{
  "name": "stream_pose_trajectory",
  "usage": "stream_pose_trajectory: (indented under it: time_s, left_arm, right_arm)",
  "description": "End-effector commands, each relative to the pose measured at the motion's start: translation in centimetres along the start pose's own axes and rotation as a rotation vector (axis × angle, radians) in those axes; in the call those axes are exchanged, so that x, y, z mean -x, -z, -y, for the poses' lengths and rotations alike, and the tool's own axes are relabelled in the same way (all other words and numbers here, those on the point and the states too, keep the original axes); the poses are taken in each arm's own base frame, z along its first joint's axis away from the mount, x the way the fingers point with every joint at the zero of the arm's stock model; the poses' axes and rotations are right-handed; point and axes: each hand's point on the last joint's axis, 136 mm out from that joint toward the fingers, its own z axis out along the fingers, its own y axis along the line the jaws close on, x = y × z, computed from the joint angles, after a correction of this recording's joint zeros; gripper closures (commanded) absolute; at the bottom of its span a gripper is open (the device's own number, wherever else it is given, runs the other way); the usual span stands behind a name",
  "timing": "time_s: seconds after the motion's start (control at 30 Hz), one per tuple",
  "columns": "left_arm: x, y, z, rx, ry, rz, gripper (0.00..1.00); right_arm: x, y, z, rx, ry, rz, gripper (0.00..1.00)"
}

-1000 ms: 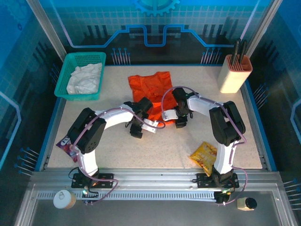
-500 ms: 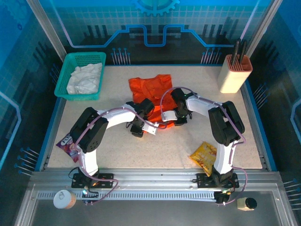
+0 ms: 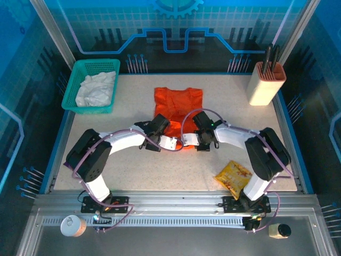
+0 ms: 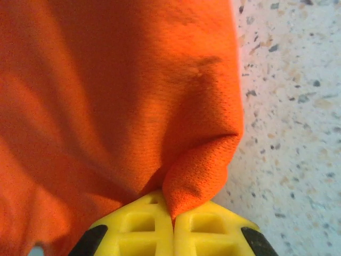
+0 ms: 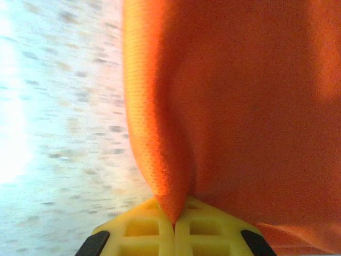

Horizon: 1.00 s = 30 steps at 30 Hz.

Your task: Fold and stack the t-shirts

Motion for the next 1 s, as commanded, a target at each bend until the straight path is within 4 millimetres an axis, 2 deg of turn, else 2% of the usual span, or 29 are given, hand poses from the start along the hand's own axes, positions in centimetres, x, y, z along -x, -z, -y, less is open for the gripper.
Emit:
stream_pose_trajectory:
  time_s: [0.0,0.37,0.47,0.7,0.8,0.93,0.97]
  left_arm:
    - [0.1,3.0,0.3,0.042,0.02,-0.006,1.0]
    - [-0.5,10.7,4.2,0.125,0.041,-0.015,1.0]
    - [-0.9,12.0,5.3,0.143,0.055,-0.02,1.0]
    - [-1.4,13.7,7.9,0.157,0.055,-0.04,1.0]
    - [-1.2,14.6,7.6,0.179,0.052,-0.02,1.0]
    - [0.0,16.1,5.7,0.249,0.036,0.037,1.0]
    - [0.4,16.4,5.0,0.266,0.033,0.056,1.0]
  right_arm:
    - [1.7,2.5,-0.2,-0.073,-0.043,0.069,1.0]
    - [2.1,8.4,-5.8,-0.146,-0.056,0.123,1.0]
    - [2.2,10.0,-7.1,-0.168,-0.062,0.132,1.0]
    - [2.7,13.4,-10.1,-0.166,-0.059,0.149,1.0]
    - [3.3,14.8,-10.2,-0.173,-0.072,0.155,1.0]
    - [3.4,15.7,-8.5,-0.227,-0.093,0.119,1.0]
    - [4.1,16.7,-7.5,-0.252,-0.103,0.135,1.0]
